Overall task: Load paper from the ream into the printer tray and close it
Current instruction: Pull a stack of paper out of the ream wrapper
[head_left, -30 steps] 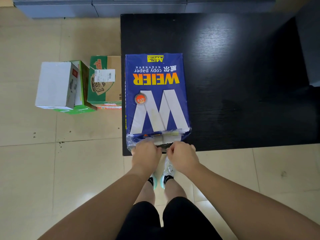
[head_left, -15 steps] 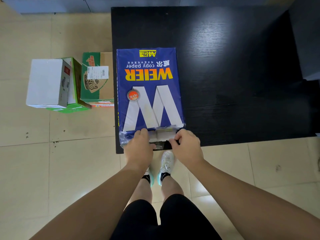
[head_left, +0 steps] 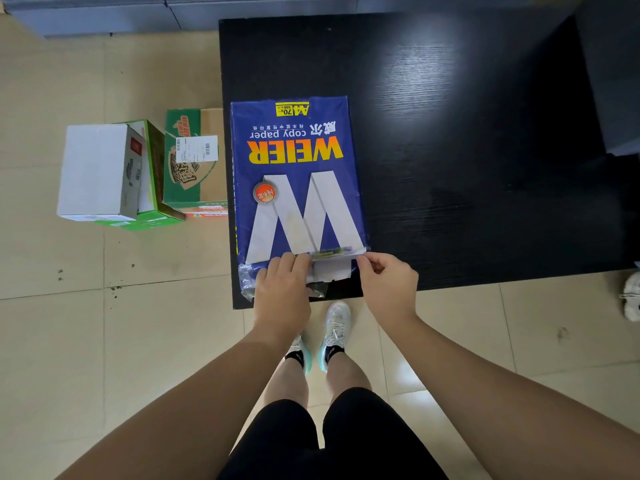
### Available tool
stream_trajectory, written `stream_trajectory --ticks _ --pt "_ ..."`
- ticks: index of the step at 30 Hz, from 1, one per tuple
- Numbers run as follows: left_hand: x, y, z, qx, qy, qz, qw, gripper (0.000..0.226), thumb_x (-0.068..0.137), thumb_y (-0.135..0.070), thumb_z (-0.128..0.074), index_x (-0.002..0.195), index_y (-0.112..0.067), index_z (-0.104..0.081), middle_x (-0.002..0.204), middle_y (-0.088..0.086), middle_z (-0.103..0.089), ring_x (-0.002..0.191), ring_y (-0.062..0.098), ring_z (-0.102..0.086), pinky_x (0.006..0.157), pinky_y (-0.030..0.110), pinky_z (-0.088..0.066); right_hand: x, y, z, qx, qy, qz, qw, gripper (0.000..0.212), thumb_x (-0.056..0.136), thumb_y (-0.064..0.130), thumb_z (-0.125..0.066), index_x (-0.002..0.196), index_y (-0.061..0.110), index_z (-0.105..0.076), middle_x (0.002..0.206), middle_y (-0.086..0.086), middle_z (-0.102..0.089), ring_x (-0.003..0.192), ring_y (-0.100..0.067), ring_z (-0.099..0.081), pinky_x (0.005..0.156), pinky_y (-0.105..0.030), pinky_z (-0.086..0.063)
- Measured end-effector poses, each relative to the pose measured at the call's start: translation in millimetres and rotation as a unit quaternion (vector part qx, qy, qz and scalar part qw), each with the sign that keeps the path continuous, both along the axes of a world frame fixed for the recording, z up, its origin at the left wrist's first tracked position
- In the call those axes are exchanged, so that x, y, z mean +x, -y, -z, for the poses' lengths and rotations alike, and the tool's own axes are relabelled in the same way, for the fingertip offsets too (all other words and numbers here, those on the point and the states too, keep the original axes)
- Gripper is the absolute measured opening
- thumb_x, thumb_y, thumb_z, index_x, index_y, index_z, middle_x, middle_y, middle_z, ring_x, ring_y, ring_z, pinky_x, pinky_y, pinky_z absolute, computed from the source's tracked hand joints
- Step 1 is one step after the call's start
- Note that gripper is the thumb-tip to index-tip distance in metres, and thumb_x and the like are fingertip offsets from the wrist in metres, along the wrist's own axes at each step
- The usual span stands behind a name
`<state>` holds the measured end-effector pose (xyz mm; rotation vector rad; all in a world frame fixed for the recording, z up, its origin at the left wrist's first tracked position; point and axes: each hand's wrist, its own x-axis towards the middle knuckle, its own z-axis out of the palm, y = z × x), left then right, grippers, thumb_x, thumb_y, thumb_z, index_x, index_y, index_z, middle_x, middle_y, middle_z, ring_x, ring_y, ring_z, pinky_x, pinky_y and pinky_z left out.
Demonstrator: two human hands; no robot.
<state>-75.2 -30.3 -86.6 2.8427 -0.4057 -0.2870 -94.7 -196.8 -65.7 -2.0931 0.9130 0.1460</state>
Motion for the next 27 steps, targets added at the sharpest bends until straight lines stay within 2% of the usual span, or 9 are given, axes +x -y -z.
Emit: stream_trajectory --ticks 3,5,11,15,17,20,24,27 --pt "0.2 0.6 0.5 0.001 0.004 0.002 1.0 0.057 0.059 -0.003 -0.084 0.109 -0.018 -0.062 0.092 0.0 -0.06 0.081 0.025 -0.055 0.068 0.036 -0.045 1.4 -3.4 1.6 -0.012 -0.001 -0.002 1.0 0.025 0.093 0.023 -0.061 0.076 0.009 -0.075 0.064 -0.005 -0.07 0.06 -0.021 -0.062 0.059 -0.029 -0.05" --pt "0.5 0.4 -0.4 0.001 0.002 0.0 1.0 0.058 0.055 -0.003 -0.083 0.107 -0.019 -0.062 0.09 0.0 -0.059 0.08 0.025 -0.055 0.068 0.036 -0.044 2.4 -5.4 2.7 -0.02 -0.008 0.005 1.0 0.029 0.092 0.024 -0.06 0.072 0.006 -0.072 0.062 -0.011 -0.068 0.055 -0.023 -0.056 0.061 -0.036 -0.05" --pt "3.2 -1.8 -2.5 -0.011 -0.002 0.0 1.0 0.056 0.054 -0.01 -0.088 0.103 -0.018 -0.062 0.089 0.0 -0.058 0.079 0.026 -0.056 0.07 0.037 -0.044 7.7 -11.4 -1.7 0.017 -0.015 0.09 0.996 0.024 0.09 0.026 -0.065 0.079 0.009 -0.077 0.07 -0.004 -0.075 0.073 -0.025 -0.069 0.073 -0.035 -0.055" --pt "3.4 -4.9 -3.4 -0.025 -0.014 0.003 1.0 0.054 0.061 -0.015 -0.087 0.108 -0.018 -0.062 0.096 0.001 -0.059 0.086 0.026 -0.056 0.076 0.038 -0.043 10.5 -13.9 -1.6 0.017 -0.022 0.114 0.993 0.028 0.09 0.027 -0.066 0.071 0.008 -0.075 0.069 -0.013 -0.074 0.064 -0.028 -0.064 0.058 -0.026 -0.046" --pt "3.3 -6.3 -4.8 -0.029 -0.022 0.004 0.999 0.052 0.065 -0.017 -0.085 0.111 -0.018 -0.061 0.098 0.001 -0.059 0.089 0.026 -0.056 0.079 0.038 -0.043 11.1 -14.5 -1.7 0.011 -0.026 0.122 0.992 0.029 0.091 0.027 -0.065 0.068 0.011 -0.073 0.068 -0.011 -0.073 0.059 -0.021 -0.06 0.053 -0.021 -0.042" --pt "3.3 -8.6 -7.0 -0.037 -0.043 0.004 0.998 0.053 0.068 -0.017 -0.083 0.116 -0.018 -0.06 0.102 0.002 -0.058 0.094 0.027 -0.055 0.083 0.039 -0.042 13.5 -16.8 -2.8 0.002 -0.03 0.132 0.991 0.028 0.091 0.027 -0.065 0.069 0.012 -0.074 0.066 -0.009 -0.072 0.06 -0.02 -0.059 0.051 -0.019 -0.04" --pt "3.5 -10.0 -8.9 -0.038 -0.051 0.003 0.998 0.052 0.07 -0.018 -0.082 0.117 -0.019 -0.059 0.104 0.001 -0.057 0.096 0.026 -0.054 0.085 0.038 -0.04 17.3 -19.6 -5.1 0.007 -0.03 0.159 0.987 0.025 0.09 0.023 -0.064 0.073 0.008 -0.076 0.065 -0.007 -0.07 0.064 -0.021 -0.06 0.062 -0.028 -0.047" --pt "3.6 -11.2 -9.7 -0.043 -0.054 0.005 0.998 0.052 0.071 -0.02 -0.081 0.118 -0.019 -0.059 0.105 0.001 -0.057 0.097 0.026 -0.054 0.086 0.038 -0.039 20.1 -20.2 -4.5 0.023 -0.038 0.183 0.982 0.019 0.087 0.021 -0.064 0.071 0.015 -0.073 0.057 0.007 -0.06 0.064 -0.019 -0.06 0.065 -0.032 -0.051"
